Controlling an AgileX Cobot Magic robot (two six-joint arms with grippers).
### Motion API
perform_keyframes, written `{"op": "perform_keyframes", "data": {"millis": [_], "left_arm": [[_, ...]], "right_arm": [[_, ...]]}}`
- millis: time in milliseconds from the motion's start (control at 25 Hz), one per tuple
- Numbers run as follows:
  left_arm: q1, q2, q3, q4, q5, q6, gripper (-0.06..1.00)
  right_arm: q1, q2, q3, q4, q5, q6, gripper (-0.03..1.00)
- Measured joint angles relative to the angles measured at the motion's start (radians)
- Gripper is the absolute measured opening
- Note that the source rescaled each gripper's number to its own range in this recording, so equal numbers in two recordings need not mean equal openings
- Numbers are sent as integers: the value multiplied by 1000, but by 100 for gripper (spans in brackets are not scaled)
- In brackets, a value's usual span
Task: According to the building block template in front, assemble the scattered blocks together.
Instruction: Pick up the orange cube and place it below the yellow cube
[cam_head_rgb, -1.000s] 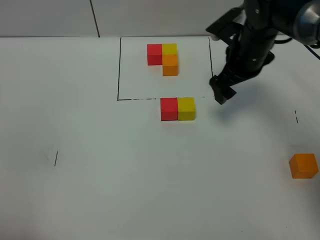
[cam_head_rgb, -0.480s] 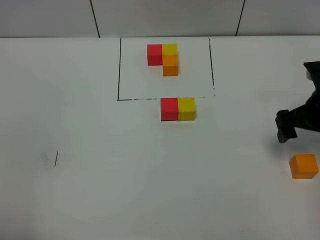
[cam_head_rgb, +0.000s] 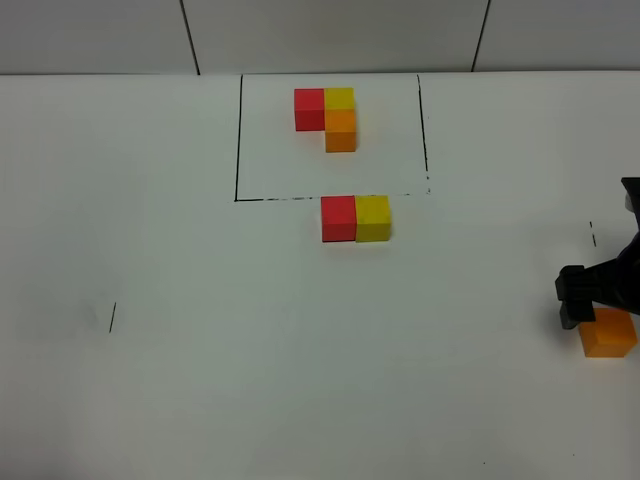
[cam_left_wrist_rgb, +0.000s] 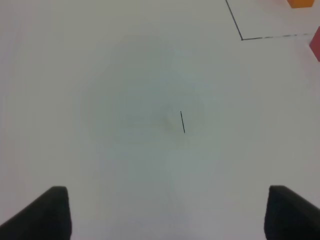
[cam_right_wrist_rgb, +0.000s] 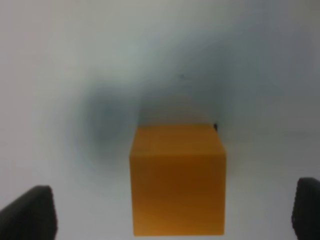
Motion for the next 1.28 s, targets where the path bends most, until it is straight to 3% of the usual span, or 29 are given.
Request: {"op": "perform_keyframes", "data": {"millis": [480,1040,1280], "left_arm": [[0,0,0,0,0,0,74],[0,0,0,0,0,0,74],[0,0,0,0,0,0,74]], "right_arm": [[-31,3,92,-1,-152,-6,89],[-33,90,96,-1,-202,-21,86],[-33,118,95,0,-204,-21,77]]}}
